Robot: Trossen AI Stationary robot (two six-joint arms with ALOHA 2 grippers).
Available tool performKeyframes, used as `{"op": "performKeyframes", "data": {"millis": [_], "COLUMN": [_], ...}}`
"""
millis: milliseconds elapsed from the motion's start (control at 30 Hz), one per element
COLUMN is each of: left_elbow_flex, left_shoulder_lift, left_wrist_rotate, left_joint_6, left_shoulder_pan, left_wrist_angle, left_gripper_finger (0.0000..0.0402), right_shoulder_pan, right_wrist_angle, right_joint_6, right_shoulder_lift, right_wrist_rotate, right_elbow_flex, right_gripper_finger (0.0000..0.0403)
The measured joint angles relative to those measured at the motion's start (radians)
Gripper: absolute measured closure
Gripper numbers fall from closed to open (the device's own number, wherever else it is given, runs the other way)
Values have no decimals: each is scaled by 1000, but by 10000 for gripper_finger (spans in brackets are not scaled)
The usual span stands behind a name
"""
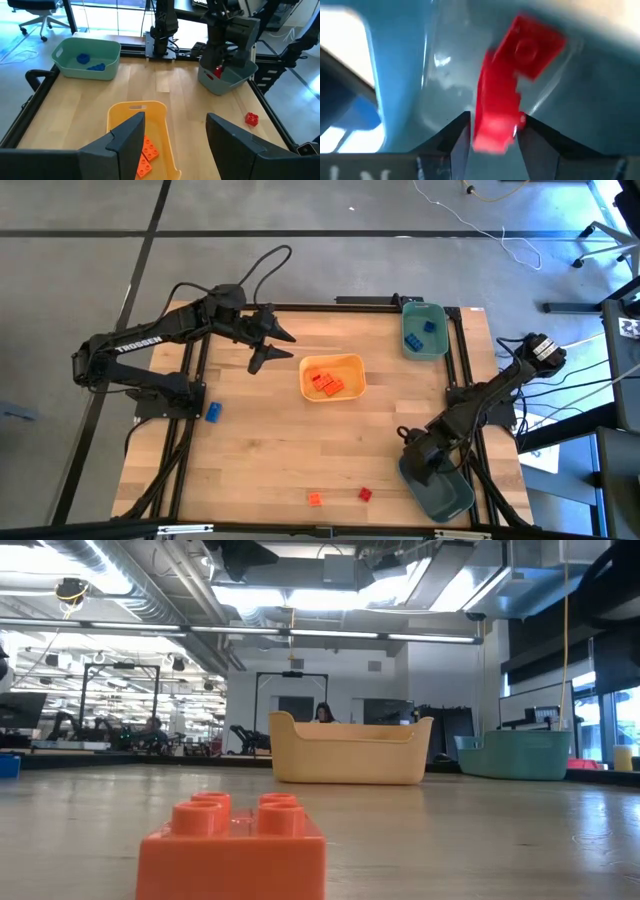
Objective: Sort & place blocks by color
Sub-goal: Put the red game piece into the gray bin, then put the blue game piece into the green bin
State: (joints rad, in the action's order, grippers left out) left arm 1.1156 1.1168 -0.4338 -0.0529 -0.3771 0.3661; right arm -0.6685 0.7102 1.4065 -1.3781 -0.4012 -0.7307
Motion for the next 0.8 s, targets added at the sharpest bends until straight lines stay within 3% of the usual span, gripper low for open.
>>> {"op": "performKeyframes", "data": {"millis": [100,267,567,800], "left_elbow_flex": [0,0,0,0], "left_shoulder_lift": [0,0,0,0], "left_wrist_rotate": [6,7,57,88], "left_joint_6": [0,0,1,98], "left_shoulder_pan": [0,0,0,1], "left_wrist_angle": [0,0,51,303], "left_gripper_finger": [200,200,200,200], "right_shoulder_pan": [0,-1,0,0], "right_wrist_angle": [16,116,547,715], "right_joint_6": [0,-17,-49,-54], "right_shoulder_lift": [0,1,1,2], "right_wrist_rotate": [-54,-7,232,540], "right_elbow_flex": [-31,-147,-478,-717], "right_gripper_finger": [245,243,243,242]}}
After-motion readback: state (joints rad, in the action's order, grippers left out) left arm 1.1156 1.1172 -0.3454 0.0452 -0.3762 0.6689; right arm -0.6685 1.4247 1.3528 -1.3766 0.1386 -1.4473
